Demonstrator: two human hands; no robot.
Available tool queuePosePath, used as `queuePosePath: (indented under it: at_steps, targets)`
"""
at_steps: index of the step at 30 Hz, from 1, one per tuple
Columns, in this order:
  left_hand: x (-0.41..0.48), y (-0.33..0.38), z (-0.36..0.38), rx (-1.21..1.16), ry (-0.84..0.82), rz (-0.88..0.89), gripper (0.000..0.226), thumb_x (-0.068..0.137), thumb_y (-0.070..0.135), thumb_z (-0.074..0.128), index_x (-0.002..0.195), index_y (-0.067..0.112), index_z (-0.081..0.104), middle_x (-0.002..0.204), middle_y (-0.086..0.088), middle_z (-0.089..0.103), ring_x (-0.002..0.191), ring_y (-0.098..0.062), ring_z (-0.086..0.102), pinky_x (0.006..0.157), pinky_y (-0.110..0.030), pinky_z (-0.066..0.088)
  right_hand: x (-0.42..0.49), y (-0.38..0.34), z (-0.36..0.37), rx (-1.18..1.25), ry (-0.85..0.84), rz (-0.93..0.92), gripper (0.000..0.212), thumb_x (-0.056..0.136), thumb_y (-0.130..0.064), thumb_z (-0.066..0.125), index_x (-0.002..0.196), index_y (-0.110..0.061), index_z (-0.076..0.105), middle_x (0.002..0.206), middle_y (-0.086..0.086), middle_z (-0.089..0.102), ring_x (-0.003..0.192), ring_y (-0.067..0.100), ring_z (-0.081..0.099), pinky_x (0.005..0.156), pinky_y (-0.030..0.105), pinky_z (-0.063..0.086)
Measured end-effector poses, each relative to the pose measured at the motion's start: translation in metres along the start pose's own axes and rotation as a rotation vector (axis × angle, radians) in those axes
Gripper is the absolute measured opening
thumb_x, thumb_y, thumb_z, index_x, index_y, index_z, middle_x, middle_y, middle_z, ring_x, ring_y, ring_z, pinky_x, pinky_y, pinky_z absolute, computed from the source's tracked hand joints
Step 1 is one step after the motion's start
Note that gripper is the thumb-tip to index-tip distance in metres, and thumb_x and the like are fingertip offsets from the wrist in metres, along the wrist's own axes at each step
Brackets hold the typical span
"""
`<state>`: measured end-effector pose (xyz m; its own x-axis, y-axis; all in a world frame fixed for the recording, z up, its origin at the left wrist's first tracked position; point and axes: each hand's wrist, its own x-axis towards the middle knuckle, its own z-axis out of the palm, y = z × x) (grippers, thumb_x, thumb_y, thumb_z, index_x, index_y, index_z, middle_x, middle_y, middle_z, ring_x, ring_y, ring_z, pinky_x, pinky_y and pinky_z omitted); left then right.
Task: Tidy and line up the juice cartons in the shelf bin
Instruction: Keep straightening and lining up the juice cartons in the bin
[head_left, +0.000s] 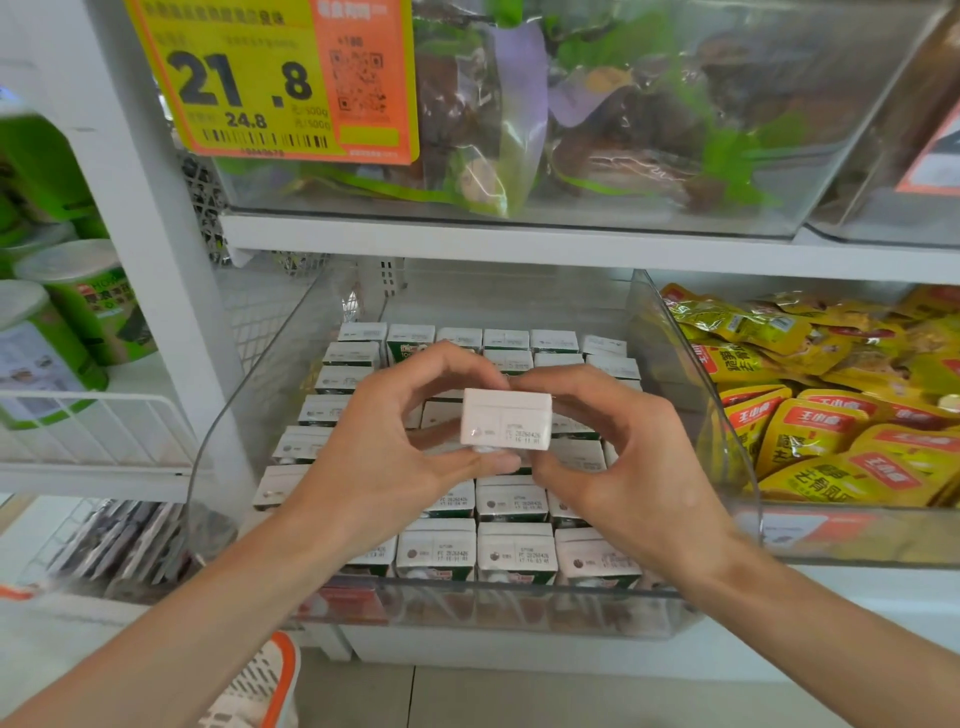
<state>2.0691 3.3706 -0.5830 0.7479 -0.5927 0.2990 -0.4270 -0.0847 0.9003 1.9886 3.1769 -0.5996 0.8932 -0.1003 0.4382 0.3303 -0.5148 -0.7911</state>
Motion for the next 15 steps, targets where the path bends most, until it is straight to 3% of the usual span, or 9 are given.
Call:
queuePosePath:
  at_steps: [6, 10, 13, 15]
  targets:
    - [0.0003, -0.0014, 0.0001, -0.019, 0.034, 0.047, 0.043, 0.061, 0.032, 0.091, 0.1, 0.033, 0.071, 0.108, 0.016, 0.075, 0.119, -0.006, 0.065, 0.09, -0.021, 0.058, 0.0013, 0.0014, 0.0002, -0.033, 0.038, -0.052, 0.054, 0.084, 0.006, 0.082, 0.124, -0.028, 0.074, 0.124, -0.012, 0.07, 0.124, 0.013, 0.065, 0.102, 0.028, 0.057]
    - [0.0005, -0.0025, -0.0012, -0.006, 0.051, 0.031, 0.046, 0.064, 0.033, 0.092, 0.104, 0.033, 0.071, 0.108, 0.016, 0.076, 0.117, -0.005, 0.067, 0.091, -0.018, 0.056, 0.0011, 0.0021, -0.0005, -0.001, 0.005, 0.01, 0.046, 0.089, -0.01, 0.083, 0.13, -0.028, 0.073, 0.123, -0.015, 0.074, 0.121, 0.01, 0.068, 0.101, 0.031, 0.057]
    - [-0.0001, -0.0019, -0.0028, 0.018, 0.07, 0.014, 0.056, 0.067, 0.038, 0.091, 0.118, 0.038, 0.067, 0.115, 0.018, 0.076, 0.115, -0.004, 0.069, 0.094, -0.025, 0.058, 0.0022, -0.0004, -0.0001, 0.067, -0.008, 0.076, 0.046, 0.092, -0.017, 0.081, 0.135, -0.027, 0.069, 0.122, -0.017, 0.076, 0.118, 0.008, 0.071, 0.101, 0.031, 0.058]
    - [0.0001, -0.0025, -0.0024, 0.036, 0.077, 0.005, 0.075, 0.066, 0.039, 0.091, 0.134, 0.044, 0.059, 0.12, 0.019, 0.074, 0.114, -0.004, 0.07, 0.098, -0.029, 0.055, 0.004, -0.0021, -0.0007, 0.112, 0.007, 0.115, 0.048, 0.094, -0.02, 0.078, 0.139, -0.029, 0.065, 0.118, -0.016, 0.078, 0.11, 0.008, 0.074, 0.096, 0.027, 0.06]
